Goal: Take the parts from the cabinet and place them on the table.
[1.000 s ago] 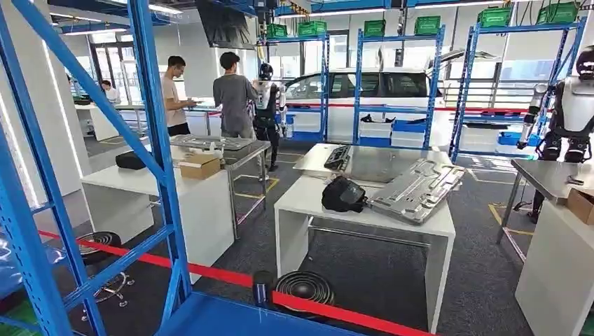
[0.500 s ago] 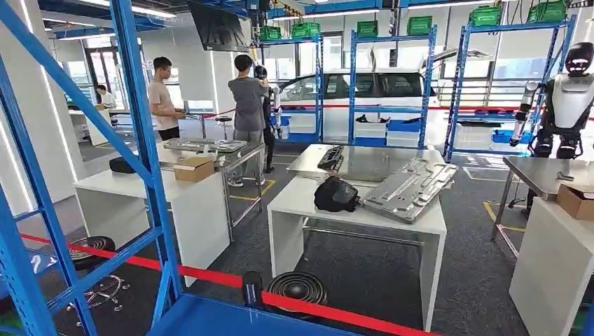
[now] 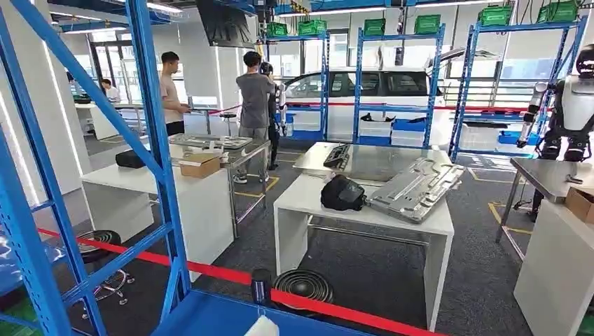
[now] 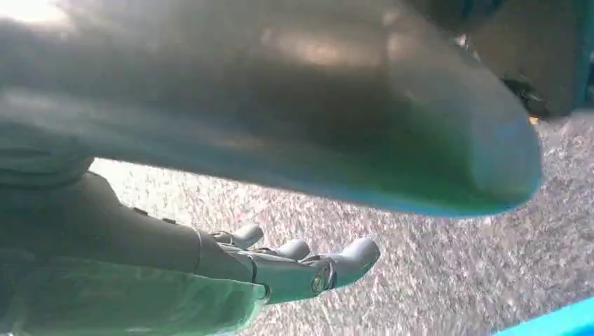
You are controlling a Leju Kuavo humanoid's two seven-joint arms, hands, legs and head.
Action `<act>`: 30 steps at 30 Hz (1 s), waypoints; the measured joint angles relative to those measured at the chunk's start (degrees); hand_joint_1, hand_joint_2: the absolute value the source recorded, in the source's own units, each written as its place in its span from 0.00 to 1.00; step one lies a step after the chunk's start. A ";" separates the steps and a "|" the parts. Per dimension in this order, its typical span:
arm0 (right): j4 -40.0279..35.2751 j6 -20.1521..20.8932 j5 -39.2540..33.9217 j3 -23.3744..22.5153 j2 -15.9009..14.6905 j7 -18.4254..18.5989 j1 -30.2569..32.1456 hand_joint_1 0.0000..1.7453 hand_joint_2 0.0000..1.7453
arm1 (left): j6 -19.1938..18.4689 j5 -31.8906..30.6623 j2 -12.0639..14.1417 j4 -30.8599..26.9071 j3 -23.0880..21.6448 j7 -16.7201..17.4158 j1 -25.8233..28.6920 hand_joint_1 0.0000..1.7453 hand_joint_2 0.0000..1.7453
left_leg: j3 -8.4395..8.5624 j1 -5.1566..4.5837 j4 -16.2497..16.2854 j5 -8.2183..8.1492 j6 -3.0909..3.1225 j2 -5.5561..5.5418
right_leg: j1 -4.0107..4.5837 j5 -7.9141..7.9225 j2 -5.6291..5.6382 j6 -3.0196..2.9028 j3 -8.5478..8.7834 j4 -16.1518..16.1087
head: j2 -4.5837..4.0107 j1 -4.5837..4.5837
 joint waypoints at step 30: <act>-1.16 1.88 -7.60 -2.87 0.15 4.09 1.25 0.00 0.00 | -30.16 56.07 -2.18 -21.41 -23.08 -8.72 -2.52 1.00 1.00 | -4.48 -0.34 0.17 4.27 1.35 0.16 | 0.38 -4.58 -0.09 -0.63 5.48 -2.11 | 0.02 0.11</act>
